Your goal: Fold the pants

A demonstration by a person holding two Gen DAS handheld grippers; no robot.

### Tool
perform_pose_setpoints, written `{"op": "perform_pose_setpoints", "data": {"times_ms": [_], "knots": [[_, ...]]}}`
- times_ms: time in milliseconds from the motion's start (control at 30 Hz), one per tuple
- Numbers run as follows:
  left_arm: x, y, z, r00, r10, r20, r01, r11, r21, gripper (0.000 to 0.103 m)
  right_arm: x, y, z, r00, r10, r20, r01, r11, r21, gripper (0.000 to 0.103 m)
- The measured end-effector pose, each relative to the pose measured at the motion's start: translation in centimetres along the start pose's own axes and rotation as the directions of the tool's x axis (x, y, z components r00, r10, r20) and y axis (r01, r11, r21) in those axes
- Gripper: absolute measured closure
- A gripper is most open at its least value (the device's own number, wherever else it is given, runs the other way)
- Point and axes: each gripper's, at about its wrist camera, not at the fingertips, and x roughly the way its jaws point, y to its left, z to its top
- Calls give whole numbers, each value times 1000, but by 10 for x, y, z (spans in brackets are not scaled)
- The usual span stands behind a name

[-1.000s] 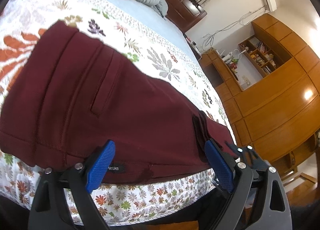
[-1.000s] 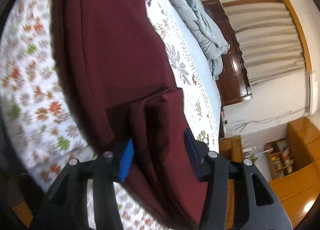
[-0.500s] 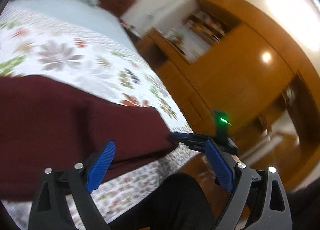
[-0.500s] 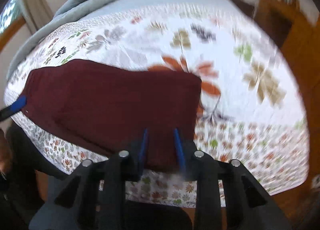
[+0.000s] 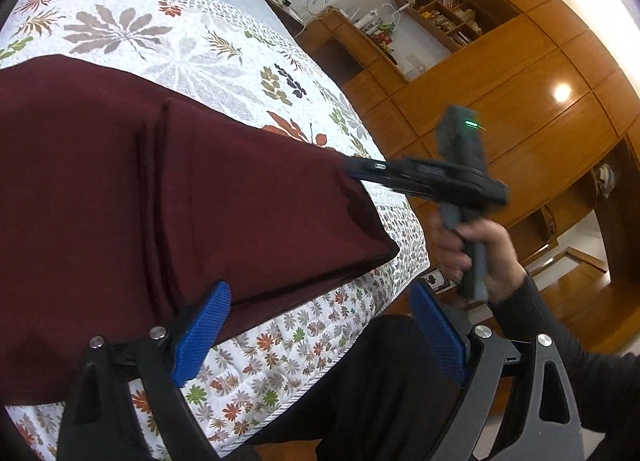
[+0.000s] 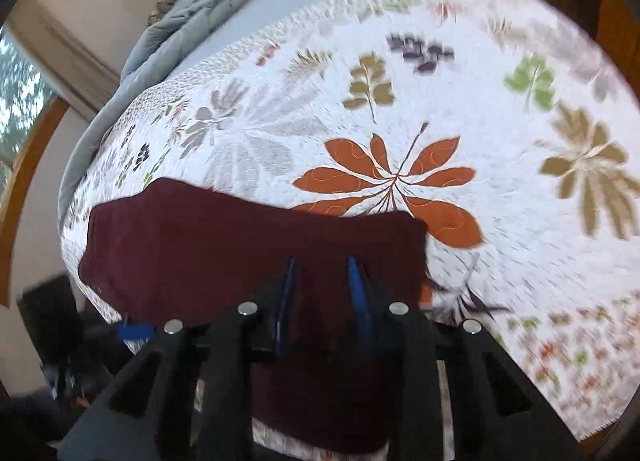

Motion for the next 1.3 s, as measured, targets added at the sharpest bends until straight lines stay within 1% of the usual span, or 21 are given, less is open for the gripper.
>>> {"op": "perform_pose_setpoints", "data": {"times_ms": [33, 67, 133, 233, 300, 400, 433, 500, 533, 567, 600, 633, 700, 733, 800, 867, 933, 1033, 1133, 1233, 1300], "knots": [[1, 1, -1, 1000, -4, -1, 4, 1000, -2, 12, 7, -6, 4, 1000, -2, -15, 3, 1000, 18, 93], [2, 3, -3, 1000, -10, -5, 10, 1000, -11, 12, 17, -14, 7, 999, -6, -38, 8, 999, 42, 97], [2, 4, -3, 1000, -16, -9, 16, 1000, -17, 12, 15, -14, 10, 998, 0, -58, 3, 999, 45, 96], [-12, 1, -2, 1000, -23, -2, 23, 998, -56, 12, -4, 8, 19, 999, -33, -41, 33, 999, -8, 84], [-43, -2, -4, 998, -35, 60, 39, 997, -69, 12, -18, 37, 26, 999, -29, -26, 27, 996, -81, 82], [-95, 6, -13, 984, 8, 179, 16, 991, -132, 12, -22, 102, 38, 998, 28, -63, -41, 973, -228, 52], [-116, 15, -18, 973, 43, 228, 0, 983, -185, 12, -19, 117, 40, 996, 46, -82, -66, 963, -260, 40], [-161, 38, -36, 933, 159, 324, -46, 942, -332, 12, -5, 169, 48, 984, 81, -160, -136, 920, -367, 33], [-184, 55, -48, 902, 226, 368, -53, 904, -424, 12, 1, 186, 51, 977, 88, -193, -161, 903, -398, 28], [-197, 64, -56, 885, 262, 385, -53, 878, -476, 12, 13, 213, 54, 965, 99, -244, -201, 876, -438, 26], [-214, 77, -66, 857, 321, 403, -57, 837, -545, 12, 24, 237, 57, 950, 106, -294, -240, 850, -468, 25], [-225, 85, -73, 836, 357, 416, -57, 812, -581, 12, 38, 266, 61, 930, 108, -350, -285, 815, -504, 24], [-252, 106, -88, 770, 450, 452, -42, 743, -668, 11, 64, 313, 65, 902, 89, -423, -338, 754, -563, 21], [-259, 114, -91, 752, 479, 452, -40, 719, -694, 11, 73, 328, 66, 894, 77, -442, -350, 735, -580, 21], [-267, 127, -92, 733, 521, 438, -49, 682, -729, 11, 97, 372, 68, 873, 43, -486, -381, 680, -626, 21], [-271, 140, -94, 721, 540, 434, -38, 657, -753, 11, 123, 413, 70, 853, 11, -522, -412, 629, -659, 21], [-275, 150, -97, 717, 549, 430, -23, 634, -773, 11, 145, 446, 70, 827, -9, -562, -449, 591, -670, 21], [-278, 165, -96, 713, 560, 423, -9, 610, -792, 11, 171, 480, 70, 799, -29, -600, -487, 555, -675, 21], [-279, 182, -100, 713, 582, 391, -14, 569, -822, 11, 196, 509, 73, 770, -47, -636, -520, 533, -668, 21], [-276, 197, -99, 725, 572, 385, 0, 559, -829, 11, 220, 527, 76, 740, -73, -668, -543, 522, -658, 21], [-275, 205, -94, 732, 562, 386, 2, 565, -825, 11, 233, 534, 76, 722, -104, -685, -554, 506, -661, 20]]}}
